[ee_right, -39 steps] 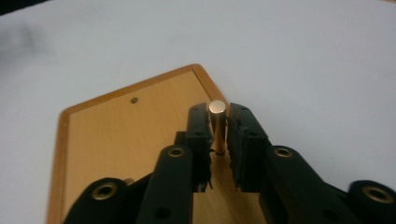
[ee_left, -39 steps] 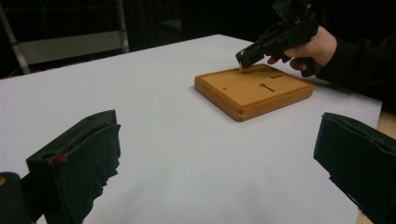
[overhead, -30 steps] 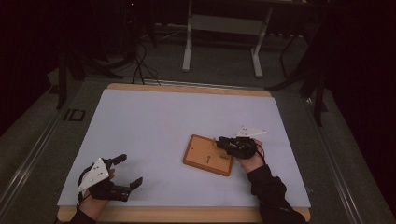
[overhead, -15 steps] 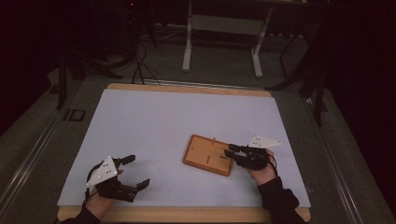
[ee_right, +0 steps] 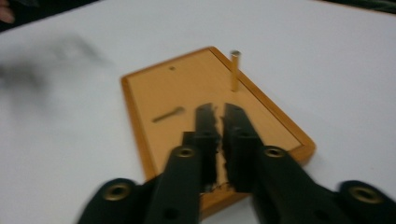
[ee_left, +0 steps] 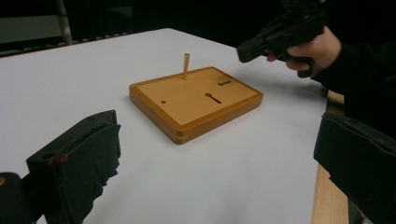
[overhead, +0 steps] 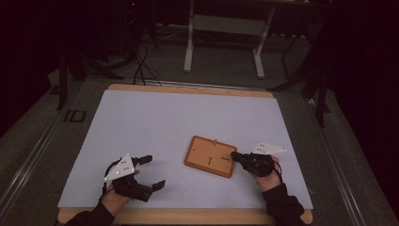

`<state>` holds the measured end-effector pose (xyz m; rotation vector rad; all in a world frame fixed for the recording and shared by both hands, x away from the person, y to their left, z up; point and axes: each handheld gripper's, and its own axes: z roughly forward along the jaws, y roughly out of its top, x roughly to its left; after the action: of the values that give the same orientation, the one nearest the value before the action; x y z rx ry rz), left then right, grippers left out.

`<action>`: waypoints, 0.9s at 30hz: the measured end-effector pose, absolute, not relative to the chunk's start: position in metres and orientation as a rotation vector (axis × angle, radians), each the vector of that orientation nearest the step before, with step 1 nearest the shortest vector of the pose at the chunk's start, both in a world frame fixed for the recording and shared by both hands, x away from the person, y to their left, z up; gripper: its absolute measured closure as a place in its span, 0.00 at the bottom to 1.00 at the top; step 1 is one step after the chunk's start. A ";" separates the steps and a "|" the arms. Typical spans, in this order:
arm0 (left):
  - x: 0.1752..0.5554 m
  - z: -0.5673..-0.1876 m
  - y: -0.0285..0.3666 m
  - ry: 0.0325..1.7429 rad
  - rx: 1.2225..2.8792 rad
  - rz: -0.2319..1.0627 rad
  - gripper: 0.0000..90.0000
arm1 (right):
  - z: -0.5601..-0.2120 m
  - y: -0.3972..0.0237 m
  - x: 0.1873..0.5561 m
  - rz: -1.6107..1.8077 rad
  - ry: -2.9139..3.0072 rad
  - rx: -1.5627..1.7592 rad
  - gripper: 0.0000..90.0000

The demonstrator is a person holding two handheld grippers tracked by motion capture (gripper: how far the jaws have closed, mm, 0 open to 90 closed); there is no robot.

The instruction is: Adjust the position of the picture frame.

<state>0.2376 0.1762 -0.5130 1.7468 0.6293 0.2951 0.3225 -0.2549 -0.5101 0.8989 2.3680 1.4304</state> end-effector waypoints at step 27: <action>0.324 -0.502 0.138 0.603 1.872 0.197 0.09 | -0.504 -0.274 0.312 1.501 2.200 0.949 0.53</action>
<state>0.3237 0.1380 -0.5016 1.8715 0.6032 0.1973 0.3125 -0.2743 -0.5044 0.9495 2.2003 1.5005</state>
